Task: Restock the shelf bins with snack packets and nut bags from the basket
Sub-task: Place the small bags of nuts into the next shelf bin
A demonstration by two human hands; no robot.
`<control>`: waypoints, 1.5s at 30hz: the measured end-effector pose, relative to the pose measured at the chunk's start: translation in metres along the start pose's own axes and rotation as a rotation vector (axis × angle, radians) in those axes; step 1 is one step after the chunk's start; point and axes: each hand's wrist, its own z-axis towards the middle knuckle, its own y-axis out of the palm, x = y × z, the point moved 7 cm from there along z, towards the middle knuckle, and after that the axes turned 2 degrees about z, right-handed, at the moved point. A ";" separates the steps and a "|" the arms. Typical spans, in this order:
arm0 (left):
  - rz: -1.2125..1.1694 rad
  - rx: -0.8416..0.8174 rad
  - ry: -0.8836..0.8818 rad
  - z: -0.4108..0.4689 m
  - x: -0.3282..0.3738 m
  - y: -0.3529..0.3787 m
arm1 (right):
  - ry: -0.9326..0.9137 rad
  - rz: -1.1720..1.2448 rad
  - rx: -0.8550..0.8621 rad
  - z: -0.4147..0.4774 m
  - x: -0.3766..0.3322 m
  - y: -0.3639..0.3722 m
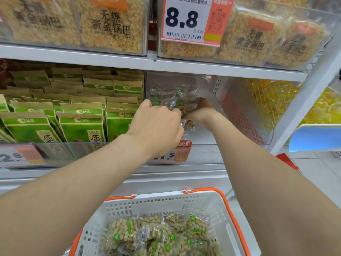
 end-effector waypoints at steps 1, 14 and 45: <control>0.000 -0.001 -0.002 0.000 0.000 0.000 | -0.003 -0.004 0.017 0.006 0.001 0.000; -0.028 -0.030 -0.021 0.000 -0.001 -0.003 | 0.044 -0.099 0.099 0.036 0.014 0.001; -0.157 -0.747 0.327 -0.100 0.057 0.015 | -0.435 -0.528 -0.449 -0.211 0.009 0.036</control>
